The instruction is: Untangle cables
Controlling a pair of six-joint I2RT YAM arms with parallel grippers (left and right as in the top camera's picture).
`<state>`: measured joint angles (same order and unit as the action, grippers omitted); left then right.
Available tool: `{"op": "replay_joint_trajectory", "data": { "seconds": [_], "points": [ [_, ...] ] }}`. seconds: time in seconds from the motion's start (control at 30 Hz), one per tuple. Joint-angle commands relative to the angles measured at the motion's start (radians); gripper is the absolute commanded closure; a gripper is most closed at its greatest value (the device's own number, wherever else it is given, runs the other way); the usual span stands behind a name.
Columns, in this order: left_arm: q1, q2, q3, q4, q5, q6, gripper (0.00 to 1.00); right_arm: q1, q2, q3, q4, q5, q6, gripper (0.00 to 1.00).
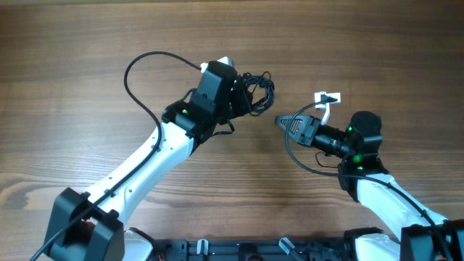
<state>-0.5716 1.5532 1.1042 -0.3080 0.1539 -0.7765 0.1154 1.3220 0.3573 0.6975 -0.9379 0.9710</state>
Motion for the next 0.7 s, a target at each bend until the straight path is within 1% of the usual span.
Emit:
{"op": "replay_joint_trajectory", "data": {
  "seconds": [0.0, 0.1, 0.27, 0.3, 0.33, 0.4, 0.47, 0.57, 0.6, 0.67],
  "points": [
    [-0.024, 0.003, 0.003, 0.03, -0.002, 0.066, 0.96, 0.023, -0.002, 0.007, 0.024, 0.001, -0.026, 0.96],
    [-0.052, 0.003, 0.003, 0.04, -0.002, 0.066, 0.96, 0.06, -0.002, 0.007, 0.095, 0.048, 0.016, 0.96],
    [-0.079, 0.003, 0.003, 0.067, 0.008, 0.062, 0.96, 0.11, -0.002, 0.007, 0.098, 0.139, 0.025, 0.96],
    [-0.082, 0.003, 0.003, 0.069, 0.033, 0.066, 0.96, 0.11, -0.002, 0.007, 0.098, 0.144, 0.025, 0.92],
    [-0.086, 0.003, 0.003, 0.066, 0.043, 0.104, 0.96, 0.109, -0.002, 0.007, 0.098, 0.163, 0.026, 0.9],
    [-0.094, 0.003, 0.003, 0.056, 0.043, 0.276, 0.96, 0.087, -0.002, 0.007, 0.098, 0.19, 0.054, 0.88],
    [-0.094, 0.003, 0.003, 0.039, 0.043, 0.389, 0.96, 0.049, -0.002, 0.007, 0.098, 0.192, 0.103, 0.83],
    [-0.098, 0.003, 0.003, 0.042, 0.089, 0.483, 0.96, 0.006, -0.002, 0.007, 0.093, 0.216, 0.105, 0.81],
    [-0.1, 0.003, 0.003, 0.048, 0.142, 0.513, 0.96, 0.001, -0.002, 0.007, 0.082, 0.248, 0.105, 0.8],
    [-0.1, 0.003, 0.003, 0.05, 0.149, 0.513, 0.96, 0.001, -0.002, 0.007, 0.052, 0.256, 0.101, 0.78]
  ]
}}
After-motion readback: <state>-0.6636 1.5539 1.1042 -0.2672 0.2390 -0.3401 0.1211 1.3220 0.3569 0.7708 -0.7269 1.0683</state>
